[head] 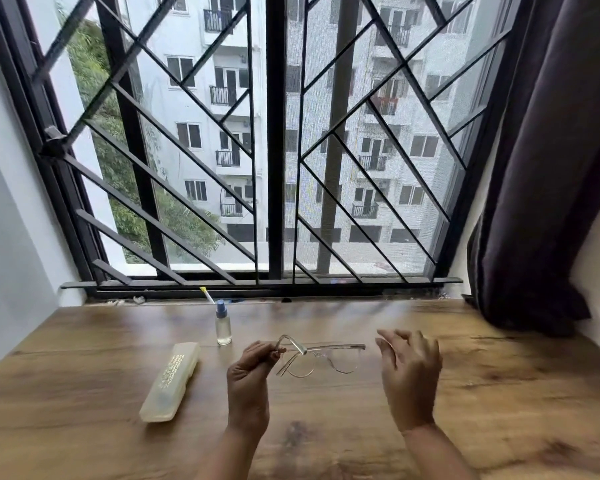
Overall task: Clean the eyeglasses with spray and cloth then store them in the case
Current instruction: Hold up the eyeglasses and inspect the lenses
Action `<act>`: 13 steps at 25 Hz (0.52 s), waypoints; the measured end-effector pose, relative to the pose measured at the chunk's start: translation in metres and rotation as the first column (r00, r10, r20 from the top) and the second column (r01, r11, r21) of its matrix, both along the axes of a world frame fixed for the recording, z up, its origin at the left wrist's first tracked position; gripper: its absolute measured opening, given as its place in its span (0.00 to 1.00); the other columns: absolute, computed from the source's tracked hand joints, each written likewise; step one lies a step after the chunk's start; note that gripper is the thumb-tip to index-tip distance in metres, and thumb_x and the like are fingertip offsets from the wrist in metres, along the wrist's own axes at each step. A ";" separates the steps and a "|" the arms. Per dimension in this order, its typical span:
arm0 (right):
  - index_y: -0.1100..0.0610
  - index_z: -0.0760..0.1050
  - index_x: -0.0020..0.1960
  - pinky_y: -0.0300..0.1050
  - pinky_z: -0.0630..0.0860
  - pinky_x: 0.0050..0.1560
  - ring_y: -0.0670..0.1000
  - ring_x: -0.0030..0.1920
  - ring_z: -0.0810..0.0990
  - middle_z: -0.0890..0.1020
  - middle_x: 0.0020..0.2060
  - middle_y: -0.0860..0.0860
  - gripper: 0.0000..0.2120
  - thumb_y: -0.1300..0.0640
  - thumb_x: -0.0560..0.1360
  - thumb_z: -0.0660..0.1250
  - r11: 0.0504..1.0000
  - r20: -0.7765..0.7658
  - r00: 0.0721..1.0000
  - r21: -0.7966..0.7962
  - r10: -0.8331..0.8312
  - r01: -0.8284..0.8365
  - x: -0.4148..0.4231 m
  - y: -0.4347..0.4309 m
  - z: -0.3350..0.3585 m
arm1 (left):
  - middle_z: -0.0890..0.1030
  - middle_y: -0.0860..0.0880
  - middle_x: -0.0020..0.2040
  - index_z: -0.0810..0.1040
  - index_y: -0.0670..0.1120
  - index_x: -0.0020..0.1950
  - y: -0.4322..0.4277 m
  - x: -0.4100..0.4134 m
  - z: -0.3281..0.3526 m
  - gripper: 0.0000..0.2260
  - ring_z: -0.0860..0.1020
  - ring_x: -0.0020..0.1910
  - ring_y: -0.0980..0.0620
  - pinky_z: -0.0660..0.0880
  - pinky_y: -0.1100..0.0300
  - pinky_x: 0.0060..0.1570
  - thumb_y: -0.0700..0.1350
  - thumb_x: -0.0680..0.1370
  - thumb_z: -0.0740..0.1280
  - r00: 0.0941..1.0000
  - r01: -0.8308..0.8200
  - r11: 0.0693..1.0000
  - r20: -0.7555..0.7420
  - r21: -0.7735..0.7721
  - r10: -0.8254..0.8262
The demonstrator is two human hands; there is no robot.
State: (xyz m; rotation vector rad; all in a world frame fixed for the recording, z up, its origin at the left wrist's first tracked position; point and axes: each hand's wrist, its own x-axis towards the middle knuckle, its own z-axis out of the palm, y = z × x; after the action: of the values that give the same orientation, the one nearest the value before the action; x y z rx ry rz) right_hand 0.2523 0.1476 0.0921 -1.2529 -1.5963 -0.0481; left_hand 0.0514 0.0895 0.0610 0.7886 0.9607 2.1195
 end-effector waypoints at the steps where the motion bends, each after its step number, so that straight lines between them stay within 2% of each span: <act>1: 0.52 0.82 0.42 0.44 0.62 0.43 0.54 0.42 0.72 0.80 0.38 0.50 0.05 0.56 0.69 0.68 0.984 0.208 0.978 0.174 0.011 -0.048 0.000 -0.002 0.010 | 0.81 0.49 0.35 0.85 0.46 0.35 0.001 0.000 0.000 0.21 0.73 0.45 0.44 0.75 0.67 0.44 0.56 0.49 0.81 1.000 0.006 1.000 0.007 0.019 -0.007; 2: 0.50 0.82 0.40 0.43 0.58 0.45 0.52 0.43 0.71 0.80 0.37 0.48 0.04 0.56 0.68 0.69 0.962 0.337 0.941 0.243 0.036 -0.124 -0.002 -0.006 0.018 | 0.82 0.49 0.34 0.85 0.46 0.35 0.002 0.000 -0.002 0.20 0.72 0.46 0.43 0.75 0.66 0.44 0.56 0.50 0.81 1.000 0.017 0.999 -0.006 0.036 -0.017; 4: 0.49 0.81 0.37 0.43 0.53 0.48 0.51 0.44 0.69 0.79 0.36 0.46 0.02 0.56 0.65 0.71 0.946 0.449 0.890 0.248 0.077 -0.208 -0.012 -0.014 0.033 | 0.82 0.50 0.34 0.85 0.46 0.35 0.004 0.001 -0.004 0.20 0.71 0.47 0.42 0.75 0.66 0.45 0.56 0.51 0.81 1.000 0.022 0.999 -0.019 0.048 -0.021; 9: 0.49 0.78 0.32 0.42 0.51 0.47 0.49 0.44 0.68 0.77 0.35 0.43 0.04 0.56 0.61 0.73 0.959 0.556 0.824 0.160 0.108 -0.234 -0.024 -0.012 0.029 | 0.81 0.48 0.35 0.85 0.44 0.36 0.006 0.001 -0.006 0.20 0.71 0.48 0.41 0.74 0.65 0.46 0.56 0.53 0.80 0.999 0.026 0.999 -0.042 0.030 -0.025; 13: 0.50 0.78 0.31 0.42 0.49 0.45 0.49 0.42 0.67 0.76 0.33 0.43 0.05 0.55 0.60 0.75 0.967 0.572 0.813 0.130 0.109 -0.221 -0.026 -0.009 0.028 | 0.81 0.46 0.36 0.84 0.42 0.37 0.006 -0.001 -0.010 0.22 0.71 0.49 0.41 0.75 0.64 0.47 0.56 0.53 0.80 0.999 0.036 0.999 -0.041 0.032 -0.034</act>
State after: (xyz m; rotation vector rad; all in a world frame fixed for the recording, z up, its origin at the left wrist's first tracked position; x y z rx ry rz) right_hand 0.2261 0.1388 0.1202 -0.9873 -2.1470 -0.4923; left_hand 0.0504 0.0959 0.0514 0.8613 0.9290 2.1011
